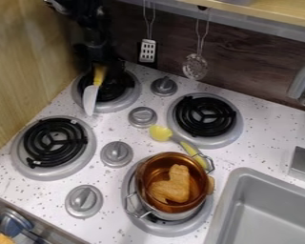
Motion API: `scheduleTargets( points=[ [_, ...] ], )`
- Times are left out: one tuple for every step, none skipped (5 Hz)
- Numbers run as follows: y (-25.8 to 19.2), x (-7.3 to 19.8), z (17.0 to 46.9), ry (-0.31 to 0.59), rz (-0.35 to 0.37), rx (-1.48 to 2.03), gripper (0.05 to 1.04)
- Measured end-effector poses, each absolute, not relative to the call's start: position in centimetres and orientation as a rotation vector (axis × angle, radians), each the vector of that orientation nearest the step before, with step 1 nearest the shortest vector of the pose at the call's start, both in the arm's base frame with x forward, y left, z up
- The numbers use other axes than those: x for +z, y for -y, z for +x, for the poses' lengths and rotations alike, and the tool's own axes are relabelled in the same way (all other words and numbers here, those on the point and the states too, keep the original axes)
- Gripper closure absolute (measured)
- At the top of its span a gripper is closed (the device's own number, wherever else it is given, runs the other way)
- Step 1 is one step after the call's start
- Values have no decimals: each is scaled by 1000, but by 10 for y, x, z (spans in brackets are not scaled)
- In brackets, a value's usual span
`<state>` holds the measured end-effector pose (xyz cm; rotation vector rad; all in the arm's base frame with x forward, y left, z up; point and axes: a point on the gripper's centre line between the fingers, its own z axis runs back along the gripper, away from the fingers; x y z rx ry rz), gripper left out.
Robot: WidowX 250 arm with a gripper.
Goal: Move the yellow knife near the mettalic pot
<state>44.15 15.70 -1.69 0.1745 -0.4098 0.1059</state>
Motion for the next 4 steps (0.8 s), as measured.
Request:
scheduleTargets(
  points=[
    [-167,-23,442,368,133,158,85],
    [-168,-21,452,365,121,148,134],
    [-171,-23,456,326,112,133,400],
    [-171,-23,454,309,121,136,570]
  ],
)
